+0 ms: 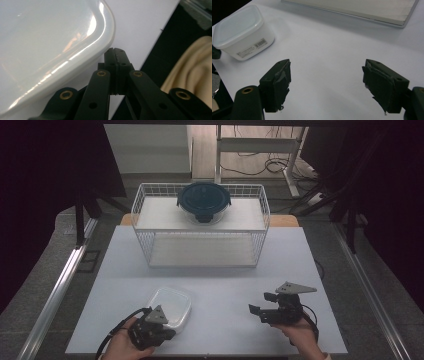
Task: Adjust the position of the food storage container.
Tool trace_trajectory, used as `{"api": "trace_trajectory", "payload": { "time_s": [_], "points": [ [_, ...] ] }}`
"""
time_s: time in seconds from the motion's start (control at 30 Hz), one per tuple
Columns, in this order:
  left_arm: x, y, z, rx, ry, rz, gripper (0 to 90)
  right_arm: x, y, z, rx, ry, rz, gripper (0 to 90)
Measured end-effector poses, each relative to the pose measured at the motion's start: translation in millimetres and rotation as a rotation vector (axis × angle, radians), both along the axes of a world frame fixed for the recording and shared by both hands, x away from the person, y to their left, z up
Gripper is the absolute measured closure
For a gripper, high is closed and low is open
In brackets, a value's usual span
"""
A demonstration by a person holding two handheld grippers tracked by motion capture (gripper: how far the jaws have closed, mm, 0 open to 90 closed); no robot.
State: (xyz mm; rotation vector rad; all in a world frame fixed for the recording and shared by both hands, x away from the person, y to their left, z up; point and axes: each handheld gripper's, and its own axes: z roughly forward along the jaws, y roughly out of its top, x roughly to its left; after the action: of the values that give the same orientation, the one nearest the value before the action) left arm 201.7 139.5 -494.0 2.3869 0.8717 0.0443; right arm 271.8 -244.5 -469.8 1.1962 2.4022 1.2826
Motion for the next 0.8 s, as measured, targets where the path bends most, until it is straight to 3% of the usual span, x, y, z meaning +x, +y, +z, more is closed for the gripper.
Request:
{"api": "trace_trajectory", "payload": {
  "time_s": [0.2,0.4,0.57,0.8],
  "points": [
    [12.7,-15.3,0.3,0.017,-0.025,0.022,90.0,0.8,-0.8,-1.5,-0.004,0.010,-0.003,22.4],
    [28.4,-25.7,-1.5,-0.011,-0.022,0.041,90.0,0.9,-0.3,-2.1,-0.008,0.013,0.002,22.4],
    [36.9,-36.1,-0.4,0.000,-0.023,0.031,90.0,1.8,-0.6,-3.6,-0.015,0.015,-0.001,22.4],
    [39.2,-38.7,0.9,-0.015,-0.030,0.032,90.0,1.2,-1.5,-3.2,-0.013,0.012,-0.003,22.4]
  ]
}}
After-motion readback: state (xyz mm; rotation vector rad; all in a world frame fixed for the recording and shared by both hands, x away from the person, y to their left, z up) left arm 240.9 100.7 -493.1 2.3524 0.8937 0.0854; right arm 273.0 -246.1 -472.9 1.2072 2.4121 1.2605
